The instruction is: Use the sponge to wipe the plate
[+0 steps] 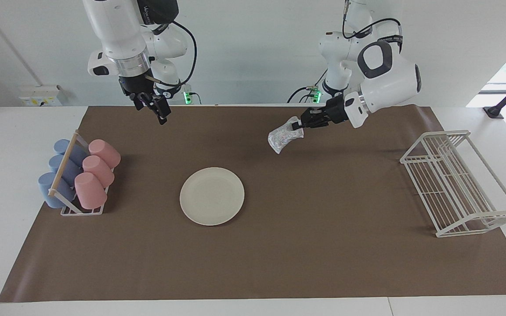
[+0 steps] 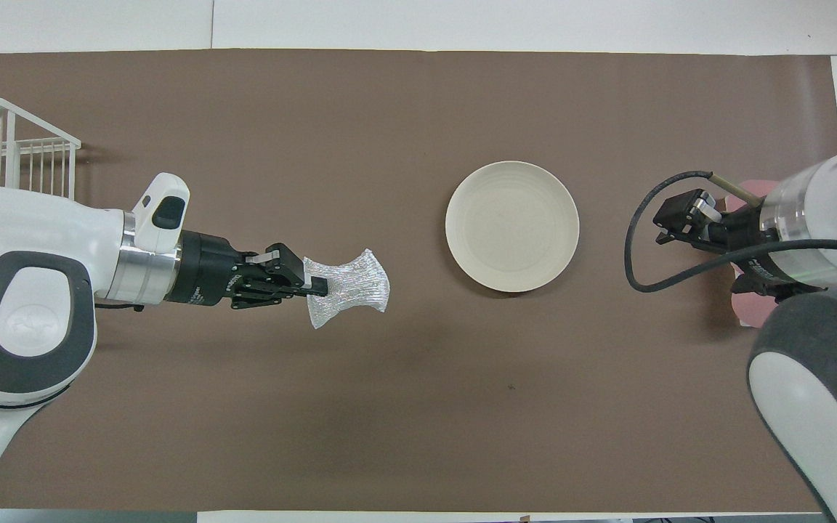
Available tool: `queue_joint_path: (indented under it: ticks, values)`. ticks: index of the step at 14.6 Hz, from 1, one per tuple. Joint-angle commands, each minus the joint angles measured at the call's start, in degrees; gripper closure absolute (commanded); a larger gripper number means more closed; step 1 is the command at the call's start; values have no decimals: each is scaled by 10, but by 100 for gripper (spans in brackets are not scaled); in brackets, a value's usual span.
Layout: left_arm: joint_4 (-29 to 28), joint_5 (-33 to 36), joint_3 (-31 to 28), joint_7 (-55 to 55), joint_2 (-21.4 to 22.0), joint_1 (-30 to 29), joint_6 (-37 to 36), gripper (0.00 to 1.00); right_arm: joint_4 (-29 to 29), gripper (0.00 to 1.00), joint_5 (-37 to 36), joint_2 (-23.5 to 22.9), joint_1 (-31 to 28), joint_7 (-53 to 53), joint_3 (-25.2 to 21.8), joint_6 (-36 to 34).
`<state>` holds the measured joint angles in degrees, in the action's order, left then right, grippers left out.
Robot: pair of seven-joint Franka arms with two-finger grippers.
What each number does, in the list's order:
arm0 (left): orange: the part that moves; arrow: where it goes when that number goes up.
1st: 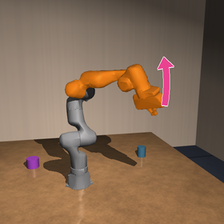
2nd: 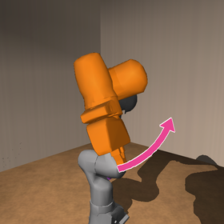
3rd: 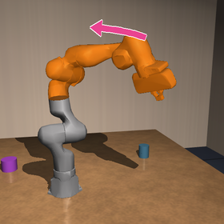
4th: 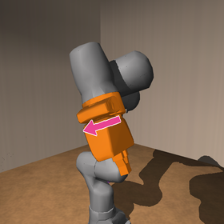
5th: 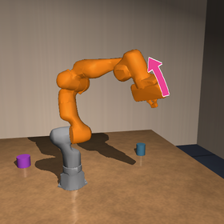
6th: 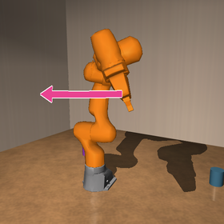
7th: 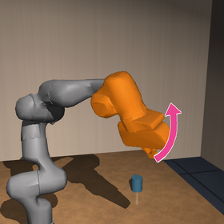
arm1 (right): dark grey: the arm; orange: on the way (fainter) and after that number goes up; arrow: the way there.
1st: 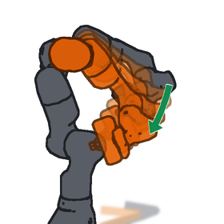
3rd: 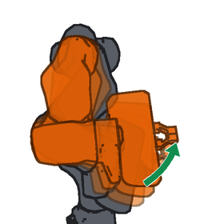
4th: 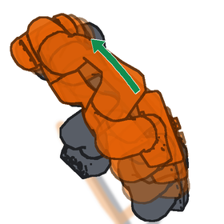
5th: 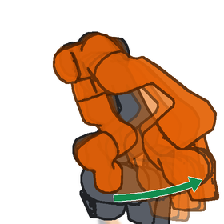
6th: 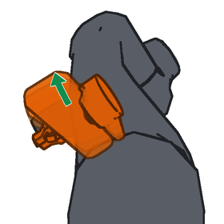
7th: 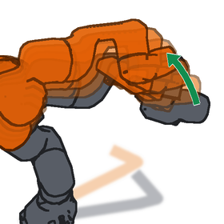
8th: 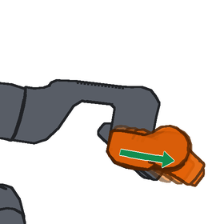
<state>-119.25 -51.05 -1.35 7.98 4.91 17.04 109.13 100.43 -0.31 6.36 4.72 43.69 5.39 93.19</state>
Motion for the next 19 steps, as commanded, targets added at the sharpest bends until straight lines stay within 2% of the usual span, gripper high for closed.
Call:
queue_joint_path:
  ticks: [1,3,4,7,9,11,14,19]
  values:
    - [42,87,3,35,-23,-12,-11,100,6,0,-2,5,-25,-102,7,4]
    - [66,155,4,37,-29,-35,-27,100,4,0,-4,-2,-23,-172,0,3]
    - [82,192,3,38,-40,-39,-39,100,-6,0,-5,-20,-22,-212,-13,4]
    - [150,313,4,70,-71,-49,-73,100,-55,0,-6,-53,-33,-294,-33,0]
    - [183,390,4,78,-82,-49,-94,100,-93,0,-9,-67,-59,-379,-46,-48]
    - [205,477,4,78,-88,-43,-110,100,-117,0,-10,-73,-56,-441,-76,-77]
    - [227,618,6,78,-94,-39,-121,100,-121,0,-7,-75,-52,-448,-81,-78]
    - [227,862,10,78,-95,-26,-119,100,-103,0,3,-68,-53,-448,-82,-58]
